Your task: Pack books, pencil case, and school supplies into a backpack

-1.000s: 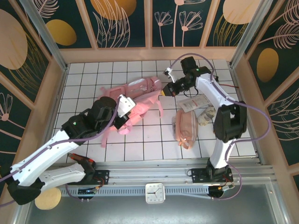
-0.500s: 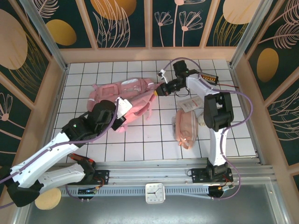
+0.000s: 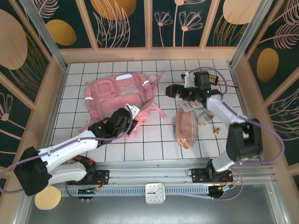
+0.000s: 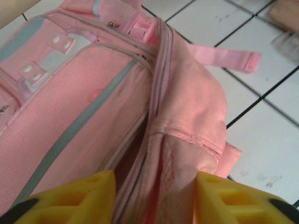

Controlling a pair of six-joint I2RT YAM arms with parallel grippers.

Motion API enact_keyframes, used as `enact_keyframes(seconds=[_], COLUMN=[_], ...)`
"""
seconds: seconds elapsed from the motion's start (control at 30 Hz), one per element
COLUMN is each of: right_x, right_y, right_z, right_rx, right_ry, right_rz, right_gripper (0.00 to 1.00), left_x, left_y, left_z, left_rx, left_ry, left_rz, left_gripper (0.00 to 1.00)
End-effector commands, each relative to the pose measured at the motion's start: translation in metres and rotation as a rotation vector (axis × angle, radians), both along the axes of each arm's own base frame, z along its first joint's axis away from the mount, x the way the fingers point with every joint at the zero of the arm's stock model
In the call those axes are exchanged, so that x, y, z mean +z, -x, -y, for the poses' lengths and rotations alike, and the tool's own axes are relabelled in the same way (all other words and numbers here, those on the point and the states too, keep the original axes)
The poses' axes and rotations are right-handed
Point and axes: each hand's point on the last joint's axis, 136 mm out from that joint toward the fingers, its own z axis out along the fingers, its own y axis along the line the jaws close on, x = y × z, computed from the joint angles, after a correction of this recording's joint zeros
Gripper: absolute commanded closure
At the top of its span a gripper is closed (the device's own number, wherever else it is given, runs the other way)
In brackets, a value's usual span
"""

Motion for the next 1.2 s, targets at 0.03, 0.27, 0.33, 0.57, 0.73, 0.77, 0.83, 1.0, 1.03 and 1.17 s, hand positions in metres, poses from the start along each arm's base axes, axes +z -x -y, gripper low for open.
enact_keyframes(seconds=[0.03,0.27,0.33,0.57,0.73,0.77,0.83,1.0,1.03,1.17], right_x=[0.034,-0.001,-0.015,-0.006,-0.025,-0.027,-0.030,-0.058,-0.064,-0.071], right_y=[0.007,-0.019,-0.021,-0.027,-0.042,-0.043,-0.045,-0.053,-0.055,-0.068], right_z=[-0.041,-0.082,-0.091,-0.076,-0.047,-0.046,-0.049,-0.069,-0.073,-0.095], right_rx=[-0.017,-0.053,-0.040,-0.074,-0.024,0.007,0.052,0.133,0.144,0.255], right_ry=[-0.202,-0.232,-0.203,-0.102,0.060,0.084,0.125,0.233,0.253,0.279], right_rz=[0.119,-0.007,-0.070,-0.027,-0.091,-0.095,-0.088,-0.082,-0.075,0.086], right_gripper=[0.01,0.01,0.01,0.01,0.09,0.13,0.17,0.27,0.28,0.33], left_x=[0.036,0.047,0.052,0.083,0.073,0.067,0.065,0.054,0.048,0.015], left_y=[-0.010,0.006,0.010,0.019,0.015,0.012,0.007,-0.014,-0.017,-0.023], left_z=[0.009,-0.013,-0.025,-0.075,-0.057,-0.054,-0.053,-0.051,-0.050,-0.051], left_rx=[0.091,0.214,0.260,0.470,0.444,0.443,0.458,0.483,0.480,0.462], left_ry=[0.283,0.452,0.481,0.597,0.496,0.451,0.395,0.361,0.347,0.193], left_rz=[0.061,0.007,0.009,0.073,-0.023,-0.042,-0.050,-0.136,-0.158,-0.228], left_gripper=[0.30,0.01,0.01,0.01,0.01,0.01,0.01,0.01,0.02,0.04])
